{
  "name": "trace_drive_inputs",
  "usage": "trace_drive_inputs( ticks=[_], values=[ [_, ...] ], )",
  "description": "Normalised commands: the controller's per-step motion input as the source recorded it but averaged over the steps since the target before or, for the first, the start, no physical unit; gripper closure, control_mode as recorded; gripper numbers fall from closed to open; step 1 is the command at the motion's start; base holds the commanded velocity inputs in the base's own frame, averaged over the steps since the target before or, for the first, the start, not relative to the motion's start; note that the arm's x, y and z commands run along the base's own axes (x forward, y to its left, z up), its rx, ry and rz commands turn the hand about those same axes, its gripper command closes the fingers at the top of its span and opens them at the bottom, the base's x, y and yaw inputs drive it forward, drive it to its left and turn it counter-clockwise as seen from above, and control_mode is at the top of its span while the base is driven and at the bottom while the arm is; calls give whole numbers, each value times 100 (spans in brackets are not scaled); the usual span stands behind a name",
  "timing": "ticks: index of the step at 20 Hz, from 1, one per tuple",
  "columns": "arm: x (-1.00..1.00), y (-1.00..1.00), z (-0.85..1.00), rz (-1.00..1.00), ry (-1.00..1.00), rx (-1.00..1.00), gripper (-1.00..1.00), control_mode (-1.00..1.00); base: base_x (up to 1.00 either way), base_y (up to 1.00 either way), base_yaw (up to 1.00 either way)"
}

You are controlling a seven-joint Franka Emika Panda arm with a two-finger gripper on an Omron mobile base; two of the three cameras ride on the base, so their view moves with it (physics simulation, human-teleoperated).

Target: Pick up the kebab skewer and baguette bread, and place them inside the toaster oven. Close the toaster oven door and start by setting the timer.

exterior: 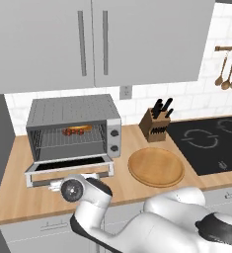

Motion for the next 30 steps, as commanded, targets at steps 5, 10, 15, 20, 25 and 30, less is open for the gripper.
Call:
trace_drive_inputs(
  ticks=[5, 10, 15, 20, 25, 30],
  values=[
    [13, -3, 60, 0, -14, -2, -100, -100, 0, 0, 0],
    [22, -3, 50, 0, -16, 0, -100, -100, 0, 0, 0],
    [-17, -3, 13, 0, 0, -2, -100, -100, 0, 0, 0],
    [-100, 0, -1, 0, 4, -2, -100, -100, 0, 0, 0],
    [-14, -12, -21, -6, 0, 0, -100, -100, 0, 0, 0],
    [42, -7, -84, -2, 19, 1, -100, -100, 0, 0, 0]
  ],
)
